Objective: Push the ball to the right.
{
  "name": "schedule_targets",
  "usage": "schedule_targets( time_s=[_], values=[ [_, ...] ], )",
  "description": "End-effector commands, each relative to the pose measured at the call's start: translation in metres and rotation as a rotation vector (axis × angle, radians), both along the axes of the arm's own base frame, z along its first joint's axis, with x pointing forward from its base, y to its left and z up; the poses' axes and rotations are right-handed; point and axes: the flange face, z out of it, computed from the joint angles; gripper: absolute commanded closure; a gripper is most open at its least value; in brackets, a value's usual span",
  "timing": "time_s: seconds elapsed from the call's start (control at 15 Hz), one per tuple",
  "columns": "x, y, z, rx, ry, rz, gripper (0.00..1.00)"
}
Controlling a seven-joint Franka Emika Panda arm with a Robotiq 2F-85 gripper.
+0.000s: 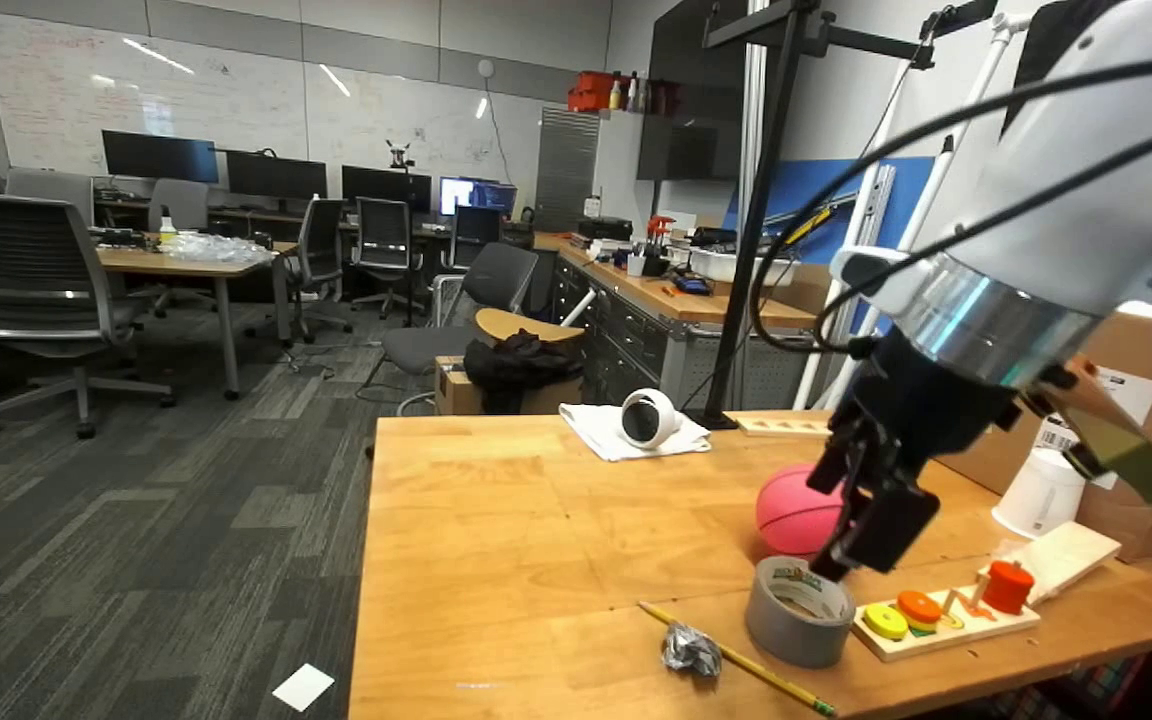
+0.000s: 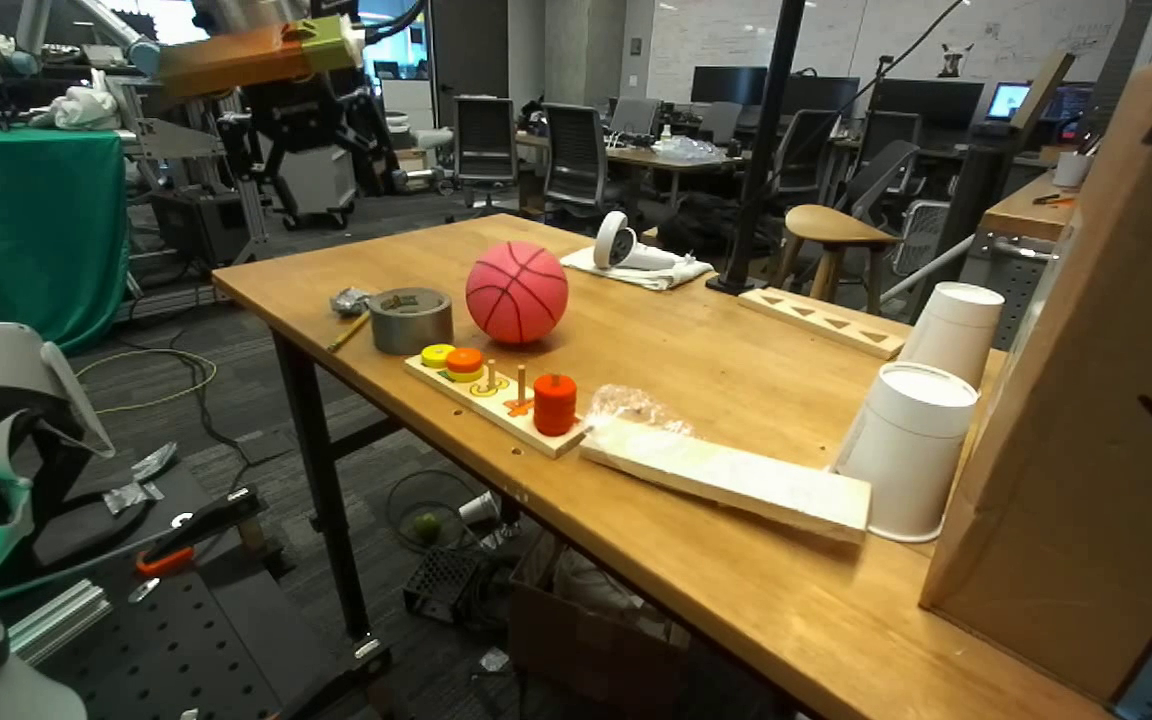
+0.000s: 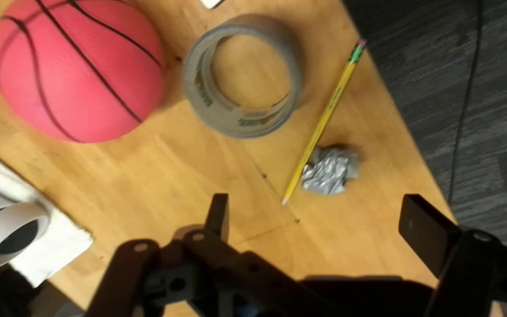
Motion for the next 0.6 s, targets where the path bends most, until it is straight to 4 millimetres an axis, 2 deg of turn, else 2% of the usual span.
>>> schedule_targets(
  time_s=[0.0,0.13,0.27,0.53],
  values=[
    [-0.012,0.0,-0.013,-0.011,0.034,0.024,0.0],
    [-0.013,-0.006,-0.025,-0.016,0.053,0.011,0.0],
    [-0.003,-0.017,-0.037,-0.047,0.068,-0.028,0.0],
    [0.04,-0.047,-0.051,-0.151,0.092,-0.138,0.0]
  ],
)
